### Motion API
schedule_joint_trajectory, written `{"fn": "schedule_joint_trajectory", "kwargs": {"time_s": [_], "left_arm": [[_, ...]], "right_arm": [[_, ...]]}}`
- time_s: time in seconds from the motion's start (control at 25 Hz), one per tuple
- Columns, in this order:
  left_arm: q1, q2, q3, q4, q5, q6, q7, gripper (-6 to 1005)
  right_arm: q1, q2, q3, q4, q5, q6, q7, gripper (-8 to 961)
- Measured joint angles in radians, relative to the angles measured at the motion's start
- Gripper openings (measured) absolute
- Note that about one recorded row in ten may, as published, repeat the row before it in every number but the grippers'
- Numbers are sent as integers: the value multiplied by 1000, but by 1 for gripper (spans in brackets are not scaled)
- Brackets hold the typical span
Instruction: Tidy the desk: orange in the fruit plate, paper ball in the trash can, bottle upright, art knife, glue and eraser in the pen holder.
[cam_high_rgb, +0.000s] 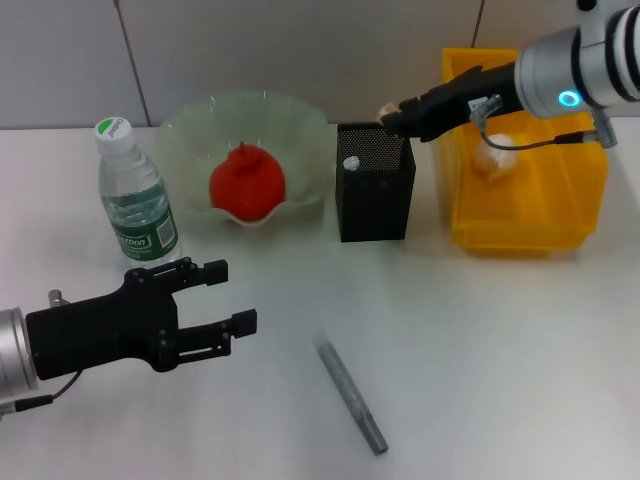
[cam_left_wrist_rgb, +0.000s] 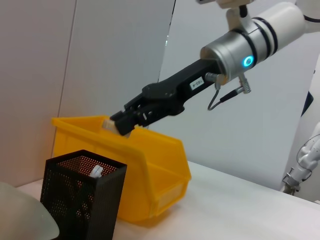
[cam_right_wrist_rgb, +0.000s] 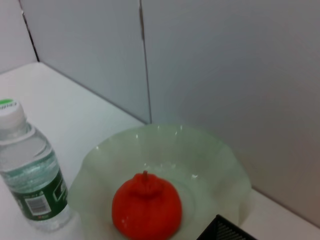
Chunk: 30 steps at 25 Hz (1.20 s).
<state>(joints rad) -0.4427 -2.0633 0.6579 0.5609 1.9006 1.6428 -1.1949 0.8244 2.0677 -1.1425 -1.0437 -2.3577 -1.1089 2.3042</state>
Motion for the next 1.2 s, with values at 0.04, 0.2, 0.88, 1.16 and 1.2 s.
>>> {"fn": "schedule_joint_trajectory", "kwargs": {"time_s": [0.04,0.2,0.88,1.16,1.2], "left_arm": [[0,0,0,0,0,0,0,794],[-1,-2,2,0,0,2,3,794],[0,2,-1,5,0,7,7,793],[1,3,-2,6,0,9,7,793],[1,3,-2,7,0,10,9,793]], "right_arm": [[9,-1,0,15,-7,3,0,336],[43,-1,-2,78,-40,40,0,344],[107,4,-11,198,-73,127,-9,378],[71,10,-3,170,15,197,-31,563],[71,10,-3,170,15,197,-31,562]]}}
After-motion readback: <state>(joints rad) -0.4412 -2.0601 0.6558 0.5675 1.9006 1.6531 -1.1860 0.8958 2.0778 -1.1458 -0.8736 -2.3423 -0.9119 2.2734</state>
